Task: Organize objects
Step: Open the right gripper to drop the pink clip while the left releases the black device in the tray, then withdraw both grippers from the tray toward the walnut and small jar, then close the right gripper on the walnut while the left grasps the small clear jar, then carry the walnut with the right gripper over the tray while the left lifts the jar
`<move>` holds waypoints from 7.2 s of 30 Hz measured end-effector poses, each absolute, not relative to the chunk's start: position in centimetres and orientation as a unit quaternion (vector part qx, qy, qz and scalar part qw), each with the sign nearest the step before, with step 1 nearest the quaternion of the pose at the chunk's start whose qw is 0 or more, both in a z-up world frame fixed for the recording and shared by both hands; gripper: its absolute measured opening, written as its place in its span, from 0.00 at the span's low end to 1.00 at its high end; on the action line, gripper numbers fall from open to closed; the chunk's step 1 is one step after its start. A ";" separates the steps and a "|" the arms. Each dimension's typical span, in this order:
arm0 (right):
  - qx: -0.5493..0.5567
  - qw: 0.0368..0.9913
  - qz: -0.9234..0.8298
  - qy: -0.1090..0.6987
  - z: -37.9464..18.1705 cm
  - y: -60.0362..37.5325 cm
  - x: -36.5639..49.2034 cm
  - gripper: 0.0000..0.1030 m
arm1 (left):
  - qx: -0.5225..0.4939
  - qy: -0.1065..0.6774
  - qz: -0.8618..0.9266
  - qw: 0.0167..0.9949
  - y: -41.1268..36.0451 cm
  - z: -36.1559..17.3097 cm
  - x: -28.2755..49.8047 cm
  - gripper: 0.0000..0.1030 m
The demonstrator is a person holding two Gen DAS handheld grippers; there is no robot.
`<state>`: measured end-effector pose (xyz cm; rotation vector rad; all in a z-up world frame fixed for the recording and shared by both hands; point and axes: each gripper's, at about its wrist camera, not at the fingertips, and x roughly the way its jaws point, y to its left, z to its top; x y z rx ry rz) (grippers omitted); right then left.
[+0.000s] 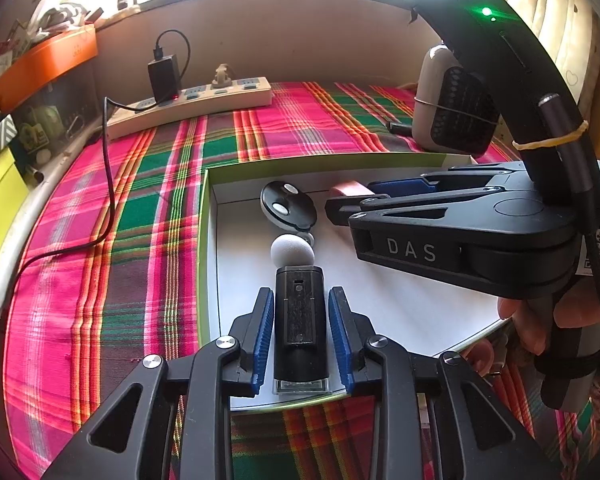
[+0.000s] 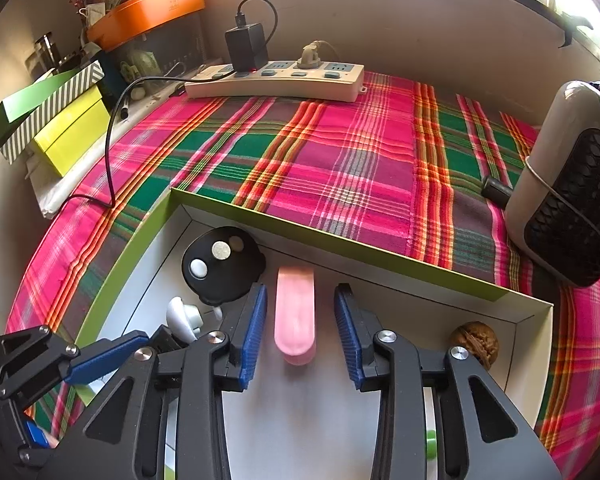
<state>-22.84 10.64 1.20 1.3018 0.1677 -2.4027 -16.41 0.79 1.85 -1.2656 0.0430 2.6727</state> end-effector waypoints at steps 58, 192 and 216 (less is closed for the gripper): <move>0.379 0.144 -0.914 0.024 5.4 17.0 -8.4 0.45 | -0.395 -0.006 0.913 0.099 0.7 4.1 -6.6 0.37; 0.405 0.142 -0.903 0.004 2.0 19.5 -6.3 0.31 | -0.409 -0.010 0.905 0.116 2.8 2.8 -8.5 0.24; 0.376 0.158 -0.913 0.010 4.8 19.1 -7.6 0.31 | -0.380 -0.004 0.917 0.124 2.6 5.7 -9.9 0.24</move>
